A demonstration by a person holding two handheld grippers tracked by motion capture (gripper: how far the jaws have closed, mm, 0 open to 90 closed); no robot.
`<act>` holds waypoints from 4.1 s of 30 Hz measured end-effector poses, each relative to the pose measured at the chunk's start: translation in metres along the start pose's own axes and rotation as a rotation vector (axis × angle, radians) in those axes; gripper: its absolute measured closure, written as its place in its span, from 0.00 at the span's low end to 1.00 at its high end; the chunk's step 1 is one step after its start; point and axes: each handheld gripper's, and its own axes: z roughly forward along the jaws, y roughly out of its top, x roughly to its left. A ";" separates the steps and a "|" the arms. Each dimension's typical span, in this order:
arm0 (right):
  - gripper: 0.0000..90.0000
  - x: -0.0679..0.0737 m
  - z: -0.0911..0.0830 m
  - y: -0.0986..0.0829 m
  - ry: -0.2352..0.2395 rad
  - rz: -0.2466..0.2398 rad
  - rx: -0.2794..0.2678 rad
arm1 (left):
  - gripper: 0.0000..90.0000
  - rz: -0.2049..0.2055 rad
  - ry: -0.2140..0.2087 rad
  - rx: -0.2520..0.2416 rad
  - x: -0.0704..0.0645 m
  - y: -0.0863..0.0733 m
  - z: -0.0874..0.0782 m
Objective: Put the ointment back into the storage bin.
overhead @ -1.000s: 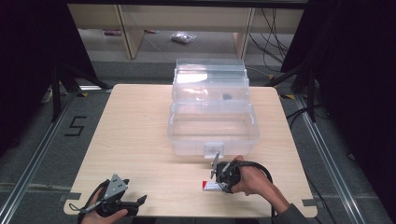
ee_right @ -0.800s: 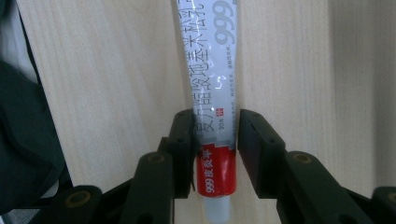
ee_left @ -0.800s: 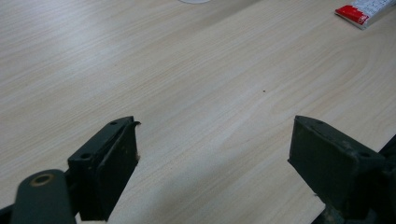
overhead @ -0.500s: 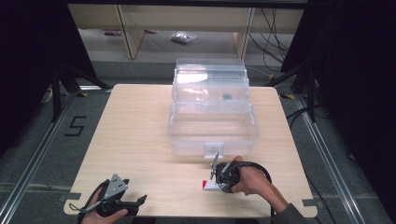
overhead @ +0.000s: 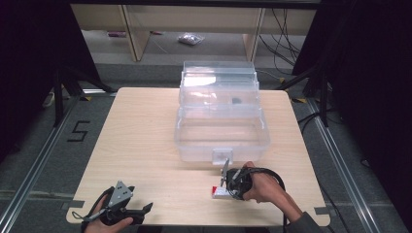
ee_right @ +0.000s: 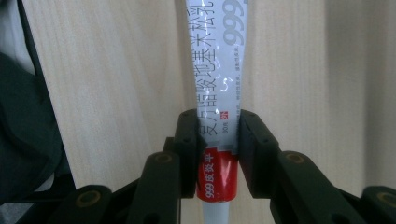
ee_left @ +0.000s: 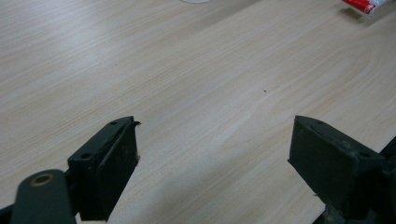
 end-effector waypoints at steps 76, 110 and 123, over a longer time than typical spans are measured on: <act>0.79 -0.084 -0.119 0.010 -0.096 -0.002 -0.103 | 0.17 -0.028 -0.036 -0.013 0.004 0.000 0.007; 0.79 -0.161 -0.074 -0.013 -0.046 0.103 -0.027 | 0.17 -0.036 -0.039 -0.004 0.008 0.000 0.007; 0.79 -0.162 -0.068 -0.013 -0.042 0.077 -0.013 | 0.17 -0.039 -0.040 -0.016 0.007 0.000 0.008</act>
